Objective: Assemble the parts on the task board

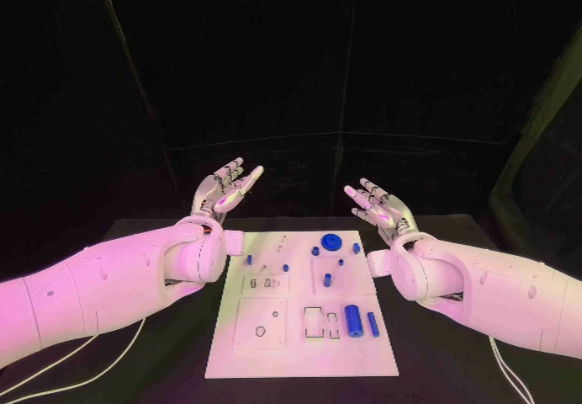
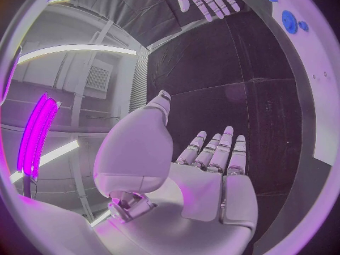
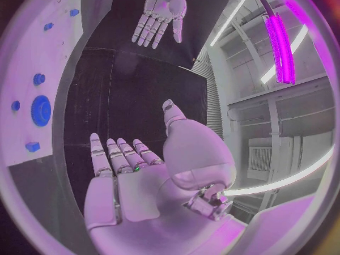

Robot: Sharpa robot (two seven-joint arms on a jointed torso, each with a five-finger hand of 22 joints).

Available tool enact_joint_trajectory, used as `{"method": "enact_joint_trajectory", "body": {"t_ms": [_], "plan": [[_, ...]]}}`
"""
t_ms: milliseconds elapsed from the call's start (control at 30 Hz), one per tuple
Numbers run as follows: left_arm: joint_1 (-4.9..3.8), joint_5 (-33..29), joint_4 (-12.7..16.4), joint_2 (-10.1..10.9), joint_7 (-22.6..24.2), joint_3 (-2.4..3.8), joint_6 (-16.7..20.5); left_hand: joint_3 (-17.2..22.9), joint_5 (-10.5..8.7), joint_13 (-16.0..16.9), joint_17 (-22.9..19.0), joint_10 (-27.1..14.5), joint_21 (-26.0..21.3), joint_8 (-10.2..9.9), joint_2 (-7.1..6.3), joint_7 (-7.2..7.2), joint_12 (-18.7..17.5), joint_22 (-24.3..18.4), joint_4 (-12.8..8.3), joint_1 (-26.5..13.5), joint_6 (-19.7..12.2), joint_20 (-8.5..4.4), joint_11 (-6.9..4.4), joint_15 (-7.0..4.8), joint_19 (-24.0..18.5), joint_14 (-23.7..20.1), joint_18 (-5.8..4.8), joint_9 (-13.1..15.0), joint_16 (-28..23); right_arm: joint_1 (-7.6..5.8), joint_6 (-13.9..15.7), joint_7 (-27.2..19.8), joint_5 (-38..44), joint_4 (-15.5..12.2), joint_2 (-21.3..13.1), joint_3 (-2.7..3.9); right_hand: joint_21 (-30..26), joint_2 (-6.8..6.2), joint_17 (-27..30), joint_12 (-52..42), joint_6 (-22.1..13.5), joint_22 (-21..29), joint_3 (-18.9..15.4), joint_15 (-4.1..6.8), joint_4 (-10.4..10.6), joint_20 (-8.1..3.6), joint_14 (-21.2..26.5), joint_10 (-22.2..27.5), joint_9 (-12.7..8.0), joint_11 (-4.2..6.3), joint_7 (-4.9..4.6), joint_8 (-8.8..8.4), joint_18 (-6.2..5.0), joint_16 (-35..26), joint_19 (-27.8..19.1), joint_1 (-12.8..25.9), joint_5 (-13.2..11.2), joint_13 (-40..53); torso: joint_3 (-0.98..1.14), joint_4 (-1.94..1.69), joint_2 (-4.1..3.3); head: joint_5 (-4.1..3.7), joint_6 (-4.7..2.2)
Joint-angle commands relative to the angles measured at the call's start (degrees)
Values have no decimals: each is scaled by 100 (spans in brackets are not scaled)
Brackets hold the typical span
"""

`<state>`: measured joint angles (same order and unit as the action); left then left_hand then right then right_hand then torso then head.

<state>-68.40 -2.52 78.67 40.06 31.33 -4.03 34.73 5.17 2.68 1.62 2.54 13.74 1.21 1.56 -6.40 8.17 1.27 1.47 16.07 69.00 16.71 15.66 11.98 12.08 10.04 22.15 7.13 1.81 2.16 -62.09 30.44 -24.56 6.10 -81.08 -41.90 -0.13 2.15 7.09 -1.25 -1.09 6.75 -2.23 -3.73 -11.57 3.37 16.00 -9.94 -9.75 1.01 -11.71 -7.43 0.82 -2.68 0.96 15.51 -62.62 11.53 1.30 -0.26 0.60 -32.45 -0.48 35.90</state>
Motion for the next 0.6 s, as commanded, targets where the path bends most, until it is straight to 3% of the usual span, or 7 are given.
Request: {"method": "enact_joint_trajectory", "body": {"t_ms": [33, 133, 267, 300, 367, 467, 600], "plan": [[-17, -81, -21, -11, 232, -2, -420, 25, 48, 12, 14, 78, 36, 36, -23, 599, 41, 13, 89, 258, 95, 94, 31, 28, 14, 115, 99, 15, 31, -47, -1077, 340, 605, 137, 48, 0, 48, 39, -23, -42, 161, -22, 1, -121, -50, 87, -158, -151, 23, -128, -736, 39, -96, 53, 74, -405, 48, 22, 0, 1, -2, 0, 0], [-17, -81, -21, -11, 232, -2, -420, 26, 48, 13, 16, 88, 38, 37, -23, 605, 44, 14, 89, 258, 101, 95, 37, 32, 21, 123, 99, 16, 34, -66, -1258, 399, 698, 212, 72, -1, 92, 44, -42, -60, 283, -47, 35, -153, -163, 85, -360, -319, 37, -166, -775, 54, -105, 77, 214, -569, 24, 37, 0, 1, -2, 0, 0], [-17, -81, -21, -11, 232, -2, -420, 48, 44, 29, 57, 225, 76, 58, 16, 664, 64, 39, 84, 274, 212, 107, 95, 61, 127, 399, 95, 30, 92, -81, -1404, 446, 772, 273, 92, -1, 515, 18, -185, -254, 1035, -267, 146, -245, -521, 51, -1858, -1444, 126, -317, -896, 189, -353, 404, 1458, -1026, -7, 144, 0, 1, -2, 0, 0], [-19, -81, -94, 126, 164, -3, -563, 58, 43, 36, 77, 307, 98, 67, 40, 689, 74, 52, 82, 282, 277, 109, 120, 74, 192, 550, 87, 37, 124, -82, -924, 167, 1217, 471, 9, 1, 654, 9, -209, -339, 1321, -331, 177, -218, -607, 62, -2271, -1876, 157, -326, -894, 245, -416, 498, 1813, -1123, -6, 177, -1, 1, 6, -21, 2], [-19, -81, -79, 160, 149, -5, -624, 88, 40, 61, 157, 602, 197, 102, 121, 737, 115, 107, 70, 322, 498, 113, 178, 109, 495, 1149, 56, 58, 276, -82, -817, 105, 1366, 531, 6, 2, 858, -20, -268, -583, 2136, -404, 239, -98, -783, 56, -3242, -2969, 249, -234, -854, 427, -539, 726, 2216, -1308, -18, 260, -3, -5, -2, -22, 7], [-18, -81, -52, 207, 131, -11, -704, 123, 28, 179, 281, 1829, 579, 226, 277, 797, 361, 310, 30, 414, 1151, 96, 259, 96, 1644, 2108, 74, 124, 590, -82, -719, 64, 1595, 610, 1, 2, 1075, -47, -271, -789, 3059, -465, 302, 74, -966, 47, -3956, -3814, 326, -89, -755, 625, -715, 880, 2611, -1459, -33, 278, 1, -12, -12, -15, 6], [-17, -70, 18, 293, 119, -31, -812, 79, 20, 280, 412, 3430, 1267, 534, 433, 681, 770, 602, -89, 551, 2610, 54, 40, -207, 3311, 3131, 326, 258, 992, -85, -668, 64, 2027, 695, -18, 5, 1311, -61, -271, -858, 4047, -524, 383, 263, -1163, -45, -4619, -4351, 363, 73, -629, 781, -796, 978, 3052, -1570, -55, 241, 12, -11, -29, -7, 5]]}}
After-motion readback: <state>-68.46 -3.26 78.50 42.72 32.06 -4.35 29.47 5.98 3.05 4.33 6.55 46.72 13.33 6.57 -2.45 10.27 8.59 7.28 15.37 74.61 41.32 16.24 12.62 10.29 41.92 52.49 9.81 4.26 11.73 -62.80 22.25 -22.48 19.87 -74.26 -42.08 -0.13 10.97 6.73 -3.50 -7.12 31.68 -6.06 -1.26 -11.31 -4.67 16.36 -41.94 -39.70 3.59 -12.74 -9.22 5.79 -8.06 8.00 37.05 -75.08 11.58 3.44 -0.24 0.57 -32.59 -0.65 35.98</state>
